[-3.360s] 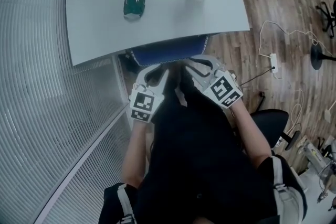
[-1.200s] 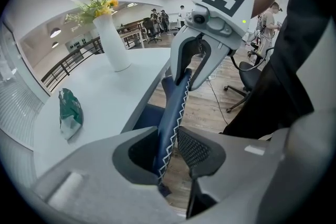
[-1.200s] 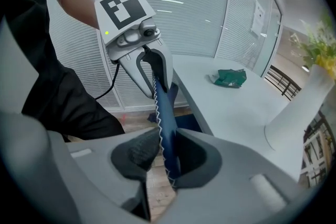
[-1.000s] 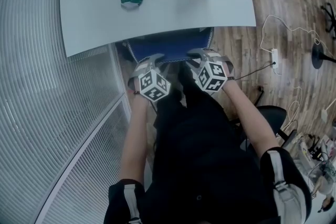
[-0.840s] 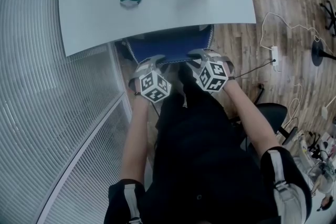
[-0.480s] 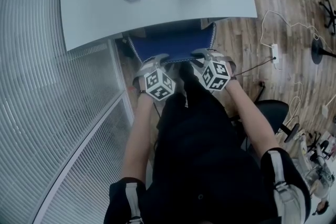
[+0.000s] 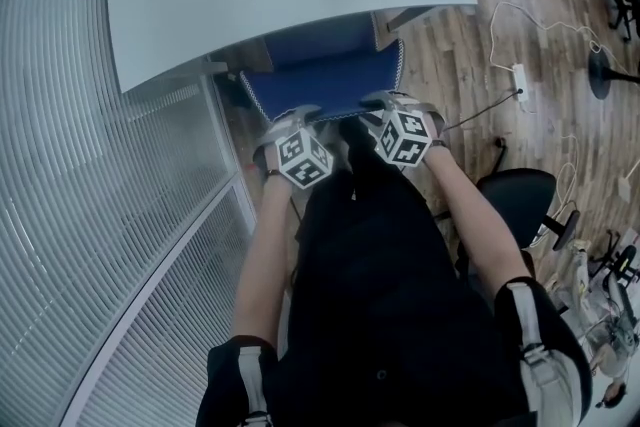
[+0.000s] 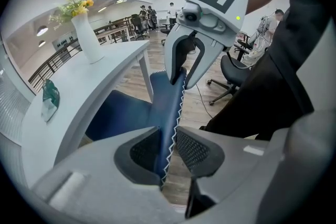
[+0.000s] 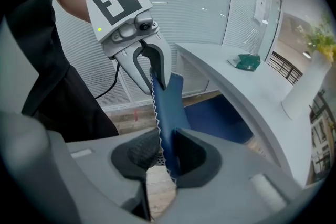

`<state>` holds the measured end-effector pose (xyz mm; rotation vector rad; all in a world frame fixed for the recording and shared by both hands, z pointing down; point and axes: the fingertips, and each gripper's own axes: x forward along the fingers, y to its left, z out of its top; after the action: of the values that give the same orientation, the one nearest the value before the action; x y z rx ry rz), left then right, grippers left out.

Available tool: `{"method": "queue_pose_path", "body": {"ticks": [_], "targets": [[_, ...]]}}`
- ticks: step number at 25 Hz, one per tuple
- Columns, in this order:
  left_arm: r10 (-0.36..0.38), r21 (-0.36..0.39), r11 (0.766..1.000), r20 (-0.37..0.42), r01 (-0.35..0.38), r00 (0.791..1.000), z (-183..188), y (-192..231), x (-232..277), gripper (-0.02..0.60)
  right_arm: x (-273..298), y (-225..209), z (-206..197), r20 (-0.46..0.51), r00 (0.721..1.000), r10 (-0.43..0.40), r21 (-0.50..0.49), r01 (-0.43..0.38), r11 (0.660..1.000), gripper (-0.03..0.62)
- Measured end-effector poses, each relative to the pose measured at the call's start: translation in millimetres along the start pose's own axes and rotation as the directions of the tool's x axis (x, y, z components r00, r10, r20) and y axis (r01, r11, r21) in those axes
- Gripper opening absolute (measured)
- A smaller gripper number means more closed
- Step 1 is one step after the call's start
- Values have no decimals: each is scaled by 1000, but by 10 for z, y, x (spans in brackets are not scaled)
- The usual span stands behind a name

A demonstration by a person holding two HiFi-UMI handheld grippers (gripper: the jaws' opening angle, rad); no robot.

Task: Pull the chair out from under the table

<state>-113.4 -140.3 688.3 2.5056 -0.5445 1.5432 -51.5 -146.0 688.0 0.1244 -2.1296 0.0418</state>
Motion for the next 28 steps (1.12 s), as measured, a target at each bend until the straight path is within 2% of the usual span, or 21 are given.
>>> {"method": "queue_pose_path", "body": {"ticks": [9,18,24,28], "targets": [[-56,0,998,-7,56,998,-324,-536,16,103,155,624,-112,-28,999,18,52,-17,999,101],[-74,18,997,2,74,997,-413,-972,-109,100,72,1081,-169,-34,999,11,50,-9,999,100],[-73,-11,997,18,73,997,-438,-1224,-208,101,-19,1346,-186,-38,999,27,47,-25,999,98],[-86,6,996,14,85,996,-455,-1421,-230,100,-64,1519,-234,-39,999,29,51,-27,998,98]]}}
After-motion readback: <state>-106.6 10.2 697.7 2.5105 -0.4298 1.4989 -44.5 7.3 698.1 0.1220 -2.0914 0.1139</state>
